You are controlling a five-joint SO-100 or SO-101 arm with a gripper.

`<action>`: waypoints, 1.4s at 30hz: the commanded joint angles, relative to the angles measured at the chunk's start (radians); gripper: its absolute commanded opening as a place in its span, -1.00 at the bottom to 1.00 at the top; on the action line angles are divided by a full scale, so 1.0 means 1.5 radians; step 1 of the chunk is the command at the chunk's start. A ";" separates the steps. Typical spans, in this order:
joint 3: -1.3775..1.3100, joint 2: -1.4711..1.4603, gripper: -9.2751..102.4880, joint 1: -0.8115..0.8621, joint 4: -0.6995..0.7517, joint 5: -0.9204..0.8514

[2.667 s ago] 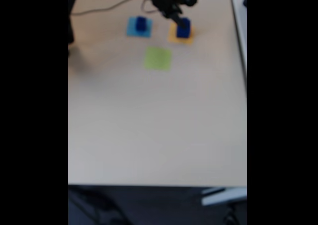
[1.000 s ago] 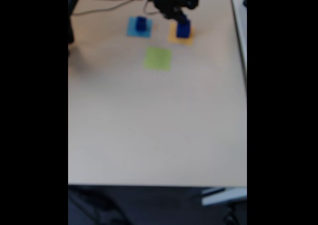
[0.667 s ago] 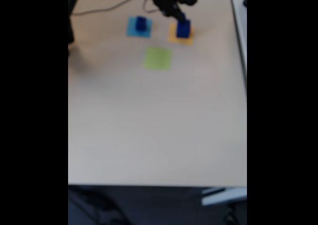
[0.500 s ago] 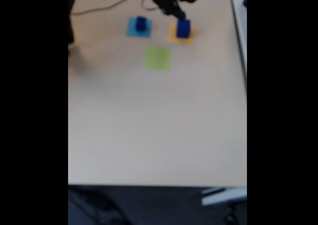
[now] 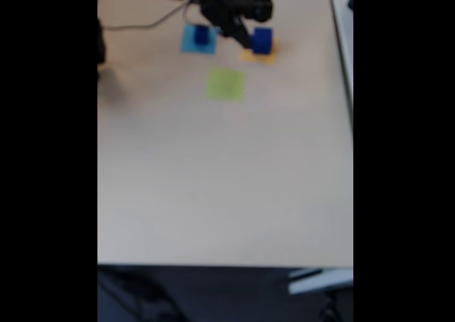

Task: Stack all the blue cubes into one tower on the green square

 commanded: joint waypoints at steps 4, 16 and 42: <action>0.083 0.096 -0.83 0.012 -0.080 0.007; 0.239 0.121 -0.83 0.031 -0.234 0.001; 0.390 0.073 -0.83 0.075 -0.387 0.034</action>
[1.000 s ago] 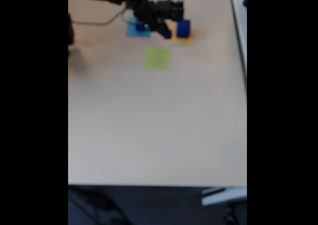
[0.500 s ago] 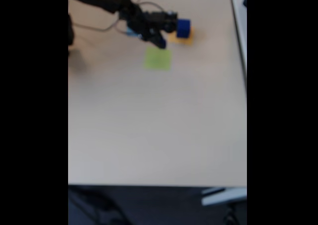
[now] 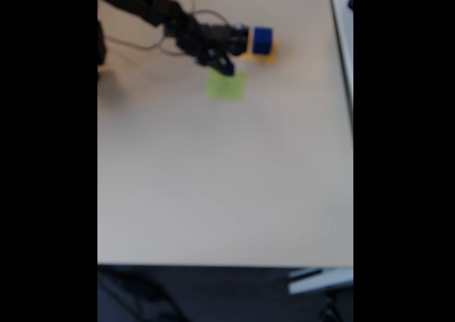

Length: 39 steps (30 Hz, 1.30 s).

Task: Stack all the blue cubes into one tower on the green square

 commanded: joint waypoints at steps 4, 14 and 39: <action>0.013 -0.009 -0.83 0.006 -0.041 0.012; 0.049 -0.019 -0.83 0.017 -0.053 0.015; 0.036 -0.018 -0.52 0.019 -0.056 -0.010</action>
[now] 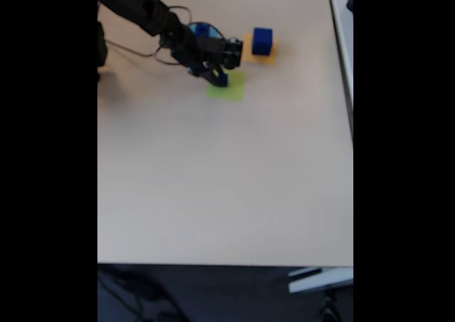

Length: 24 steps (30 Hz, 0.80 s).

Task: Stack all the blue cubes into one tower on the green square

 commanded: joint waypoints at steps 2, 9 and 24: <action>-0.021 0.008 -0.51 -0.010 -0.016 -0.004; -0.034 0.011 -0.42 -0.020 -0.035 -0.024; -0.186 0.041 -0.27 -0.075 0.010 -0.094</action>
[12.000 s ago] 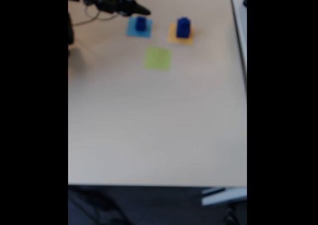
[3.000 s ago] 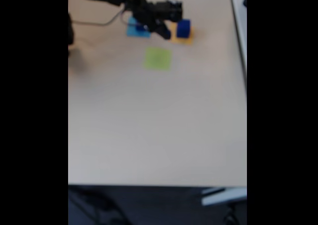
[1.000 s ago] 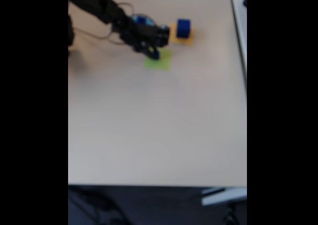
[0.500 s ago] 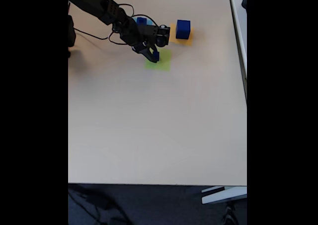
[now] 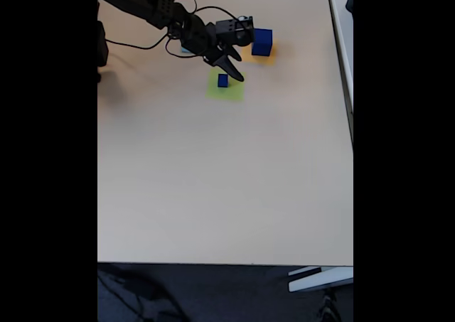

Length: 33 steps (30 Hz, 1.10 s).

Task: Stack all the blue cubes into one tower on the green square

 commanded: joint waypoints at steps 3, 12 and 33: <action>-0.148 0.066 -0.29 -0.069 0.161 0.042; -0.260 0.074 -0.32 -0.178 0.392 0.250; -0.155 0.144 -0.39 -0.280 0.446 0.382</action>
